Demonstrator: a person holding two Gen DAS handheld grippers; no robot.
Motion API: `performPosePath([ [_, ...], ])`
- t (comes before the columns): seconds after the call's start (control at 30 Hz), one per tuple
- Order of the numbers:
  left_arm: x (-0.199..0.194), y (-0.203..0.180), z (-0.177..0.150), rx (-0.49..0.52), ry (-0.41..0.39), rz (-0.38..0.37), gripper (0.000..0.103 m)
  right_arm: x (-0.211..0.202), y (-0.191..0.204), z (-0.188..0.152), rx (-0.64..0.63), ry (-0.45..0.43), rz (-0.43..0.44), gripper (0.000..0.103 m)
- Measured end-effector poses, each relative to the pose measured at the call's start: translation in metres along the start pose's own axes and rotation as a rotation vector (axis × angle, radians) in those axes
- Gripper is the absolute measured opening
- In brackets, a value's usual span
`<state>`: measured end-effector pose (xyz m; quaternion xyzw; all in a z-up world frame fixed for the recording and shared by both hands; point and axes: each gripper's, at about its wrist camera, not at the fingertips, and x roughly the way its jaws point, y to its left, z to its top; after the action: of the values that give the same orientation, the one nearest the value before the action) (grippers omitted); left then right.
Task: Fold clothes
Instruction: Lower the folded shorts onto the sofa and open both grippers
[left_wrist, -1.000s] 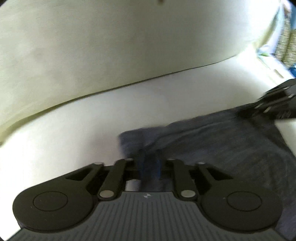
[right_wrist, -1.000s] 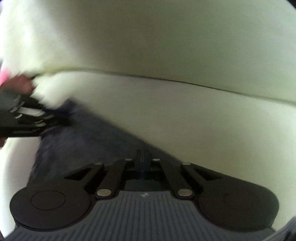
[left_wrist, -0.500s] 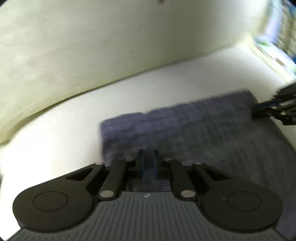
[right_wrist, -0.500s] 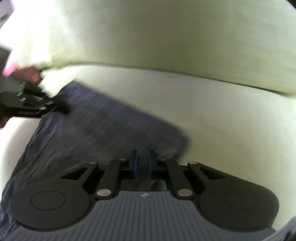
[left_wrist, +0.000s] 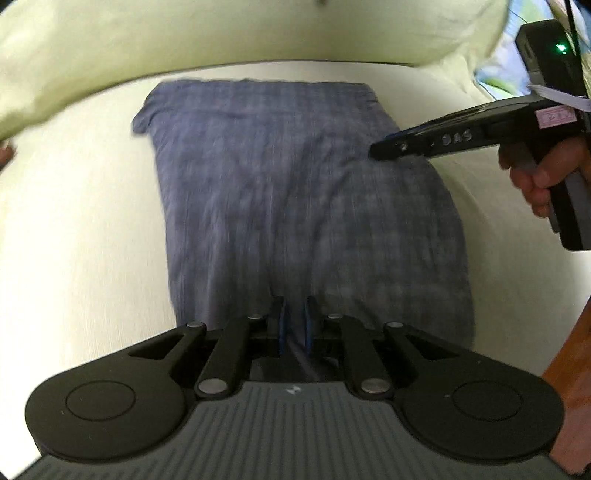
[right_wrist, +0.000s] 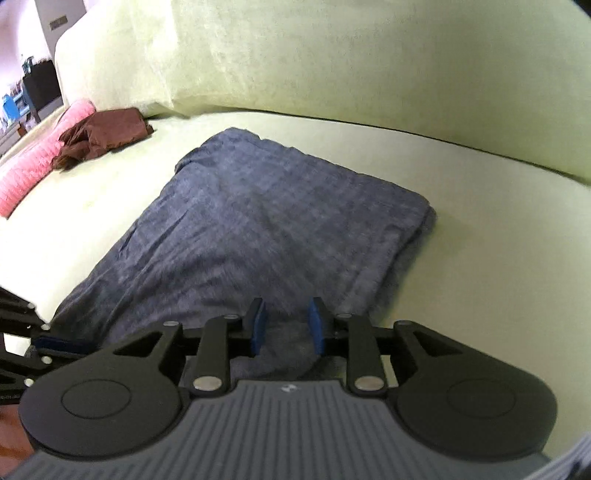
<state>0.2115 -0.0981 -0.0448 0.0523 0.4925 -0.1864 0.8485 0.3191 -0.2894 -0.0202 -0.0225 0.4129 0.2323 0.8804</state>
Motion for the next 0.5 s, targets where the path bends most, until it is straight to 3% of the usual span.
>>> performPosePath([
  [0.13, -0.014, 0.002, 0.006, 0.013, 0.012, -0.006, 0.011, 0.005, 0.013, 0.021, 0.018, -0.077, 0.05, 0.023],
  [0.2, -0.002, 0.003, 0.013, 0.017, 0.029, -0.014, 0.012, 0.028, 0.018, 0.024, -0.014, -0.024, 0.035, 0.024],
  [0.3, -0.015, 0.006, 0.025, 0.031, 0.045, -0.028, 0.012, 0.029, 0.013, 0.023, 0.013, 0.014, -0.006, 0.024],
  [0.33, -0.025, 0.008, 0.027, 0.029, 0.029, -0.041, 0.014, 0.023, 0.014, 0.025, 0.01, 0.006, -0.013, 0.026],
  [0.4, -0.034, 0.012, 0.032, 0.024, 0.03, -0.071, 0.028, -0.01, 0.025, 0.024, 0.019, -0.048, 0.027, 0.026],
  [0.5, -0.025, 0.009, 0.027, 0.07, 0.073, -0.068, 0.029, -0.041, 0.053, 0.006, 0.007, -0.066, 0.099, 0.026],
])
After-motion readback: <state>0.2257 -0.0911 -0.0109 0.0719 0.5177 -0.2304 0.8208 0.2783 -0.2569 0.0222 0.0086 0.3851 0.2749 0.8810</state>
